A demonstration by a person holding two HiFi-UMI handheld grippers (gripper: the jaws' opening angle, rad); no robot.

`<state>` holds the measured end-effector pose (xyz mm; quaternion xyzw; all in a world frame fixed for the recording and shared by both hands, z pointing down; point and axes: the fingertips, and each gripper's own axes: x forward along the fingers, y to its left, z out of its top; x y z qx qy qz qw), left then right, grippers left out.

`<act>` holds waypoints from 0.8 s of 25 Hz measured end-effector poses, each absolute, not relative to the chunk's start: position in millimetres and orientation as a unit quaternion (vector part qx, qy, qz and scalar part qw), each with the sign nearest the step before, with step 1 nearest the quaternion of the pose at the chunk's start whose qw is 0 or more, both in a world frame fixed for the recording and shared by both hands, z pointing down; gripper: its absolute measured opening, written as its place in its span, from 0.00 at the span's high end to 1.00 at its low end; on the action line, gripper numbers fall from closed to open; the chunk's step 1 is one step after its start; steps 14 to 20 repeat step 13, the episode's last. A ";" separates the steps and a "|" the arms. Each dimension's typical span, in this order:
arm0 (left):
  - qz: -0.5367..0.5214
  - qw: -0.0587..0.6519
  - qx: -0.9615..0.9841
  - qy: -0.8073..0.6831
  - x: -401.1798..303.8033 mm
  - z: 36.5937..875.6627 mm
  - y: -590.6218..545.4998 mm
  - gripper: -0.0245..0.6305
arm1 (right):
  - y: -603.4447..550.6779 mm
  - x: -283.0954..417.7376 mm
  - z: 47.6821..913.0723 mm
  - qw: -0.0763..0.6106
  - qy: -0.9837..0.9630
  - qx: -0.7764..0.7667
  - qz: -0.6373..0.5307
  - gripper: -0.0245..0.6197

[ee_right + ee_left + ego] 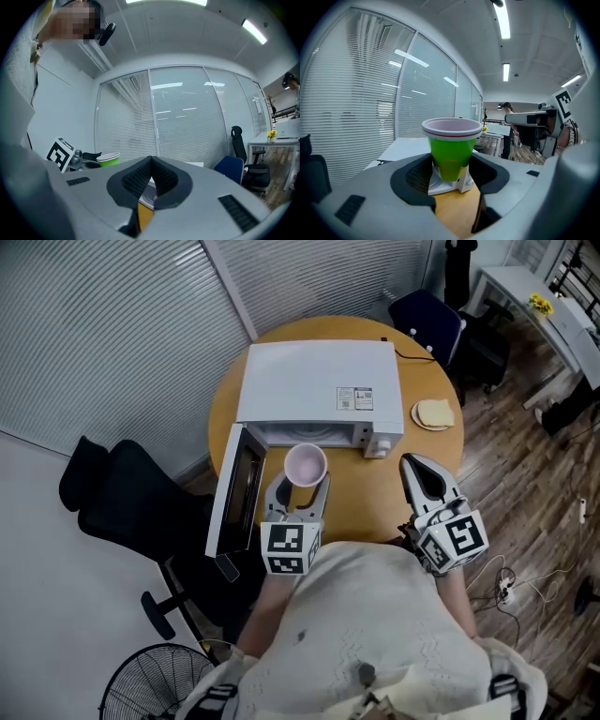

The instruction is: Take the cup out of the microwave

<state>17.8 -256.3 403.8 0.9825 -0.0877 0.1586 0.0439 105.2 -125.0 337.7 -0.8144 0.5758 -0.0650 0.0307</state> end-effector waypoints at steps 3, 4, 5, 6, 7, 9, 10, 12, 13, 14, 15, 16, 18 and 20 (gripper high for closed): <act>0.160 0.044 0.982 -0.087 17.5 405.7 -255.4 0.56 | -124.2 104.6 339.6 0.031 0.575 -0.815 -0.068 0.95; 0.161 0.044 0.982 -0.087 17.6 407.1 -255.6 0.56 | -124.1 104.6 340.2 0.031 0.575 -0.815 -0.069 0.95; 0.162 0.045 0.982 -0.088 17.5 408.7 -255.7 0.56 | -123.9 104.8 340.9 0.032 0.574 -0.815 -0.069 0.95; 0.164 0.045 0.981 -0.089 17.2 410.3 -255.8 0.56 | -123.7 105.0 341.6 0.032 0.574 -0.815 -0.070 0.95; 0.164 0.045 0.981 -0.090 16.7 411.3 -255.9 0.56 | -123.5 105.0 342.4 0.031 0.574 -0.815 -0.070 0.95; 0.163 0.045 0.981 -0.092 15.5 411.8 -256.1 0.56 | -123.0 104.8 343.8 0.031 0.575 -0.815 -0.071 0.95; 0.163 0.046 0.981 -0.093 15.0 411.8 -256.2 0.56 | -122.6 104.8 344.4 0.031 0.575 -0.815 -0.071 0.95; 0.163 0.046 0.981 -0.095 14.7 411.6 -256.4 0.56 | -121.1 105.4 345.4 0.031 0.574 -0.815 -0.073 0.95; 0.163 0.046 0.981 -0.096 14.8 411.5 -256.5 0.56 | -120.3 105.8 345.8 0.031 0.573 -0.815 -0.074 0.95; 0.163 0.046 0.981 -0.096 14.8 411.5 -256.5 0.56 | -120.3 105.8 345.8 0.031 0.573 -0.815 -0.074 0.95; 0.163 0.046 0.981 -0.096 14.8 411.5 -256.5 0.56 | -120.3 105.8 345.8 0.031 0.573 -0.815 -0.074 0.95; 0.163 0.046 0.981 -0.096 14.8 411.5 -256.5 0.56 | -120.3 105.8 345.8 0.031 0.573 -0.815 -0.074 0.95; 0.163 0.046 0.981 -0.096 14.8 411.5 -256.5 0.56 | -120.3 105.8 345.8 0.031 0.573 -0.815 -0.074 0.95; 0.163 0.046 0.981 -0.096 14.8 411.5 -256.5 0.56 | -120.3 105.8 345.8 0.031 0.573 -0.815 -0.074 0.95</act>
